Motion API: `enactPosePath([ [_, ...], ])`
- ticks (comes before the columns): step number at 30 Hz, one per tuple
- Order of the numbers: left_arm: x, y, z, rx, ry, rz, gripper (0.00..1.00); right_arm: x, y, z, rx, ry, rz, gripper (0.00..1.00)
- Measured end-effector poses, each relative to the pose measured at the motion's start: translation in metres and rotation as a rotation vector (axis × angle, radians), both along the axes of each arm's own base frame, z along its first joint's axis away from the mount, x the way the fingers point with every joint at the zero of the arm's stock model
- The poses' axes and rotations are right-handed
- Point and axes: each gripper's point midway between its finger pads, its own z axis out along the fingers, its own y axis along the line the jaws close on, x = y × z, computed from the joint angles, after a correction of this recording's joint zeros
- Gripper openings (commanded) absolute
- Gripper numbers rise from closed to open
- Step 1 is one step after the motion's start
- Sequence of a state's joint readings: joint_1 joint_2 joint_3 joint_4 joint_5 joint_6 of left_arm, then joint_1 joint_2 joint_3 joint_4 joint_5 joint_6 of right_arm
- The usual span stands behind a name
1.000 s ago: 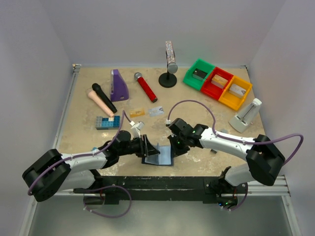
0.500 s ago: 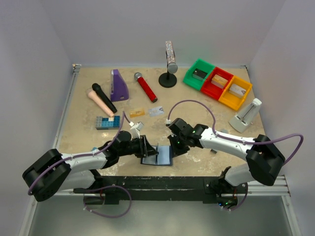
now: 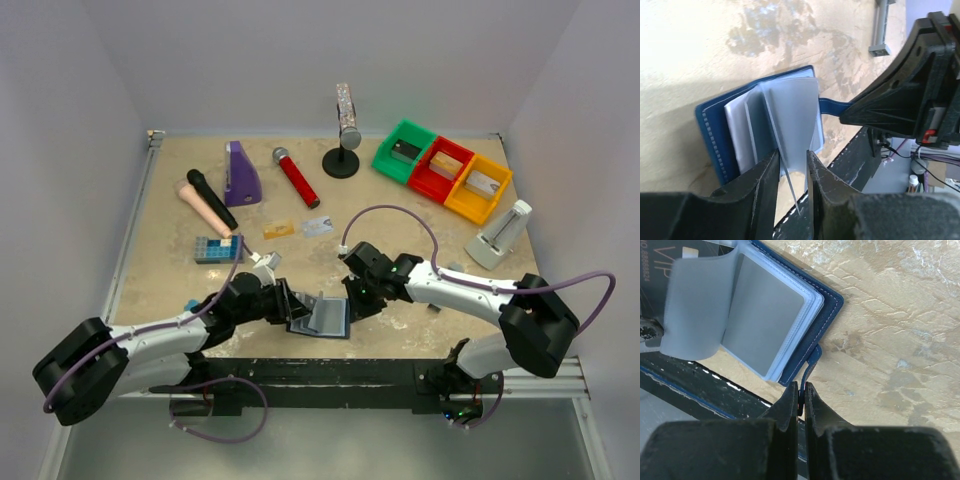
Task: Take the credit cards out of the card holder
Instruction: Remove the credit card from the card holder.
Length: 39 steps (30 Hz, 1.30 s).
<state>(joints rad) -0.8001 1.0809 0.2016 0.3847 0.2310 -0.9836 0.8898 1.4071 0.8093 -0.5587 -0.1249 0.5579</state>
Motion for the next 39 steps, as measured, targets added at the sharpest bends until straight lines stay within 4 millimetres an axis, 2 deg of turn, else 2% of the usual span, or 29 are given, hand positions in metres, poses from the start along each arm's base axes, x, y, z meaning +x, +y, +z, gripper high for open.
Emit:
enactPosePath([
  [10,0.001,0.028,-0.009,0.052,-0.026,0.103,0.32,0.000,0.000,0.000,-0.001,-0.001,0.000,0.00],
  [18,0.013,0.056,0.011,0.038,-0.099,0.228,0.40,0.000,-0.001,0.000,-0.004,-0.004,0.006,0.00],
  [23,0.016,0.063,0.014,0.046,-0.125,0.243,0.40,0.001,-0.001,0.001,0.001,-0.011,0.013,0.00],
  [27,0.012,0.051,0.007,0.051,-0.085,0.178,0.42,-0.002,0.002,0.012,0.066,-0.039,0.027,0.00],
  [33,0.008,0.018,-0.001,0.057,-0.002,0.029,0.53,-0.004,0.016,0.040,0.199,-0.081,0.057,0.00],
  [39,0.013,-0.010,0.023,0.022,-0.060,-0.065,0.56,-0.008,0.022,0.051,0.254,-0.078,0.078,0.00],
])
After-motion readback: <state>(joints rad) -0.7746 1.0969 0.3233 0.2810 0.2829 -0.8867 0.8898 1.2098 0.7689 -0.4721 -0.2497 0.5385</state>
